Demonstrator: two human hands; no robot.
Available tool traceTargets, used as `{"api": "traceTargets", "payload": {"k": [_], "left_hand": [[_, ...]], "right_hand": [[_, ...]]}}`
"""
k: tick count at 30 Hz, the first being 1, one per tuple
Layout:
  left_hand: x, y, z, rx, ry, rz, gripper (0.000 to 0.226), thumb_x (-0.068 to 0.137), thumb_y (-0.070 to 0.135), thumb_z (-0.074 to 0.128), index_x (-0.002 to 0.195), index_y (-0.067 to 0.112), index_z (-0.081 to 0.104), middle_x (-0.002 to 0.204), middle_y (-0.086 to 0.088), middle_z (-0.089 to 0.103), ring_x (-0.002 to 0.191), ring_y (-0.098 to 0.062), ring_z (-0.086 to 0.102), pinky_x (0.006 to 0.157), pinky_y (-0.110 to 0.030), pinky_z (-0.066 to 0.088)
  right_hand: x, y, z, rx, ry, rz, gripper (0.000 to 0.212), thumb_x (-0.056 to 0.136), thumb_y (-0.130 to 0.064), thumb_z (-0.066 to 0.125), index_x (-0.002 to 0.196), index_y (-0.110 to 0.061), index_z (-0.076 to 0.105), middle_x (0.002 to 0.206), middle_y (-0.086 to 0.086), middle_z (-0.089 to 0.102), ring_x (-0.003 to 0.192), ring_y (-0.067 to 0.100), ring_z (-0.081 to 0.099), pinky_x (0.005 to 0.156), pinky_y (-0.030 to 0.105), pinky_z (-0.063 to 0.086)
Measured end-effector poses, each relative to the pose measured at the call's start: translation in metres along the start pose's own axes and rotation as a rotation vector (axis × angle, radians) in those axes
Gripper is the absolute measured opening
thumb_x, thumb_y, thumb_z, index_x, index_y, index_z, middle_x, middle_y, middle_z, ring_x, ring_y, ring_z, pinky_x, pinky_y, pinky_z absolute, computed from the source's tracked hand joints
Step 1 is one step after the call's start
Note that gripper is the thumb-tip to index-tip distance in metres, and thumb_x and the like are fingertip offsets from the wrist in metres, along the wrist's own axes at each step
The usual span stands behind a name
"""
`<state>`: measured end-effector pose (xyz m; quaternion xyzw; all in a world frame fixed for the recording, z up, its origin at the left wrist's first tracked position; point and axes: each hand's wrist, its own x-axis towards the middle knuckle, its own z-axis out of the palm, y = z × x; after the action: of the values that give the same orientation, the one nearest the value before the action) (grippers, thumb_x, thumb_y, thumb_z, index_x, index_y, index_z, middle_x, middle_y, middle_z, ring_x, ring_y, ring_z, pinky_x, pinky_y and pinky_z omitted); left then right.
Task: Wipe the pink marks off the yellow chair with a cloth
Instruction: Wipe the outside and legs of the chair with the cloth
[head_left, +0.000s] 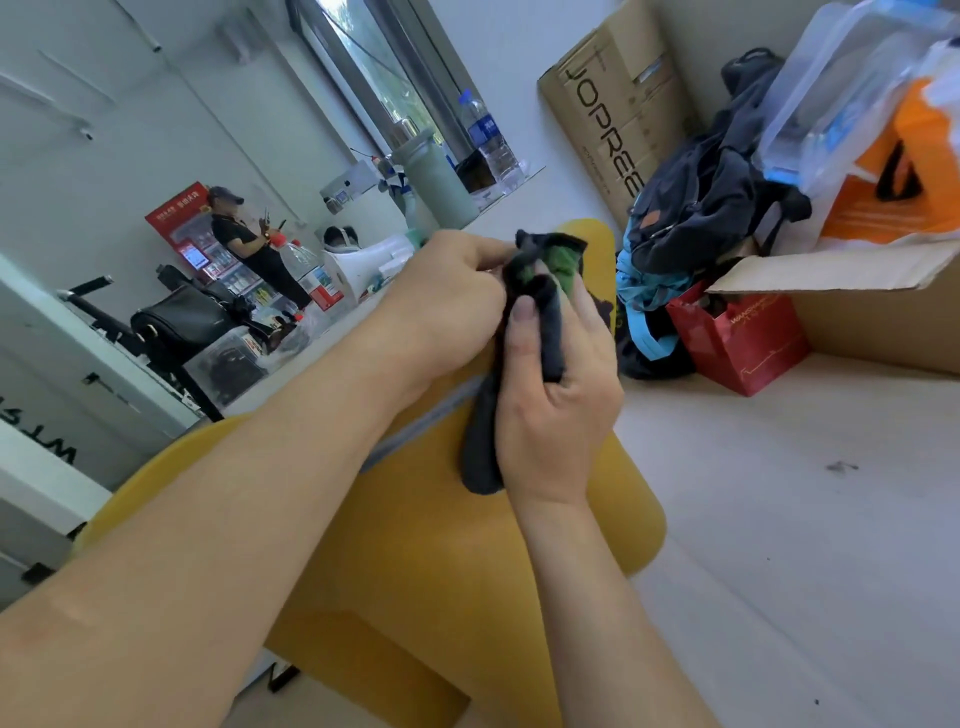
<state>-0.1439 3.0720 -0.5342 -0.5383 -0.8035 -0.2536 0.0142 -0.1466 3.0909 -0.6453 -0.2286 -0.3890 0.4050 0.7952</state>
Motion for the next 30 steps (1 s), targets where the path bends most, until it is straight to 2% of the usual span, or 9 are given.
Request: {"api": "traceTargets", "payload": {"k": [3, 6, 8, 11, 14, 16, 19, 24, 30], "left_hand": [[0.002, -0.002, -0.004, 0.035, -0.028, -0.065, 0.035, 0.098, 0.011, 0.043, 0.129, 0.018, 0.058, 0.13, -0.001, 0.059, 0.12, -0.016, 0.053, 0.107, -0.036, 0.039], [-0.001, -0.005, -0.007, 0.029, -0.073, -0.064, 0.037, 0.099, 0.014, 0.042, 0.134, 0.02, 0.053, 0.131, 0.0, 0.058, 0.121, -0.018, 0.053, 0.107, -0.038, 0.039], [-0.001, -0.007, -0.009, 0.015, -0.091, -0.061, 0.036, 0.099, 0.016, 0.045, 0.133, 0.02, 0.054, 0.13, 0.0, 0.059, 0.12, -0.018, 0.054, 0.107, -0.039, 0.039], [-0.008, -0.01, -0.012, -0.039, -0.106, -0.025, 0.028, 0.097, 0.012, 0.048, 0.12, 0.015, 0.064, 0.114, -0.003, 0.067, 0.103, -0.016, 0.062, 0.097, -0.034, 0.048], [-0.015, -0.014, -0.022, -0.25, -0.096, -0.029, 0.05, 0.094, 0.001, 0.035, 0.056, 0.006, 0.068, 0.057, -0.005, 0.065, 0.056, -0.014, 0.06, 0.054, -0.016, 0.051], [-0.022, -0.015, -0.031, -0.412, -0.099, -0.089, 0.053, 0.092, -0.001, 0.034, 0.048, 0.006, 0.064, 0.052, -0.006, 0.062, 0.052, -0.016, 0.059, 0.054, -0.02, 0.05], [-0.046, -0.034, -0.044, -0.104, -0.107, -0.131, 0.035, 0.098, 0.019, 0.045, 0.079, 0.006, 0.072, 0.075, -0.01, 0.072, 0.07, -0.026, 0.067, 0.072, -0.033, 0.051], [-0.068, -0.059, -0.052, 0.28, -0.064, -0.008, 0.054, 0.099, 0.043, 0.036, 0.095, -0.007, 0.058, 0.077, -0.024, 0.057, 0.071, -0.036, 0.053, 0.075, -0.047, 0.045], [-0.06, -0.06, -0.045, 0.254, 0.102, 0.07, 0.048, 0.093, 0.038, 0.043, 0.067, -0.002, 0.051, 0.056, -0.011, 0.045, 0.056, -0.02, 0.038, 0.061, -0.044, 0.039]], "right_hand": [[-0.037, 0.036, -0.009, 0.009, 0.097, 0.206, 0.033, 0.094, -0.029, 0.054, 0.12, -0.011, 0.065, 0.124, 0.009, 0.065, 0.119, 0.02, 0.058, 0.102, 0.033, 0.045], [-0.065, 0.074, -0.027, 0.045, 0.172, 0.924, 0.035, 0.098, -0.037, 0.048, 0.112, -0.011, 0.068, 0.109, 0.006, 0.07, 0.106, 0.024, 0.063, 0.089, 0.035, 0.049], [-0.067, 0.082, -0.028, 0.027, 0.175, 1.154, 0.033, 0.098, -0.039, 0.047, 0.106, -0.015, 0.068, 0.098, 0.004, 0.07, 0.099, 0.026, 0.064, 0.085, 0.037, 0.049], [-0.042, 0.029, -0.007, 0.07, 0.171, 0.737, 0.037, 0.092, -0.047, 0.048, 0.115, -0.024, 0.067, 0.114, -0.003, 0.069, 0.111, 0.016, 0.061, 0.099, 0.042, 0.047], [-0.028, -0.039, 0.018, -0.018, 0.025, 0.018, 0.036, 0.09, -0.03, 0.054, 0.119, -0.016, 0.068, 0.13, 0.006, 0.062, 0.123, 0.021, 0.056, 0.106, 0.038, 0.041], [-0.028, -0.04, 0.015, -0.096, -0.038, -0.245, 0.033, 0.088, -0.022, 0.058, 0.117, -0.011, 0.069, 0.129, 0.011, 0.062, 0.122, 0.027, 0.057, 0.102, 0.046, 0.042], [-0.019, -0.004, 0.001, -0.062, -0.078, -0.207, 0.033, 0.088, -0.018, 0.059, 0.118, -0.008, 0.068, 0.127, 0.012, 0.063, 0.122, 0.025, 0.056, 0.103, 0.045, 0.043], [-0.004, 0.045, -0.011, 0.164, 0.068, 0.456, 0.041, 0.09, -0.035, 0.051, 0.124, -0.015, 0.064, 0.124, -0.001, 0.066, 0.12, 0.009, 0.057, 0.104, 0.039, 0.045], [-0.107, -0.022, 0.012, -0.166, -0.122, -0.1, 0.039, 0.093, -0.028, 0.049, 0.131, -0.02, 0.054, 0.141, 0.011, 0.051, 0.135, 0.028, 0.042, 0.111, 0.045, 0.032]]}}
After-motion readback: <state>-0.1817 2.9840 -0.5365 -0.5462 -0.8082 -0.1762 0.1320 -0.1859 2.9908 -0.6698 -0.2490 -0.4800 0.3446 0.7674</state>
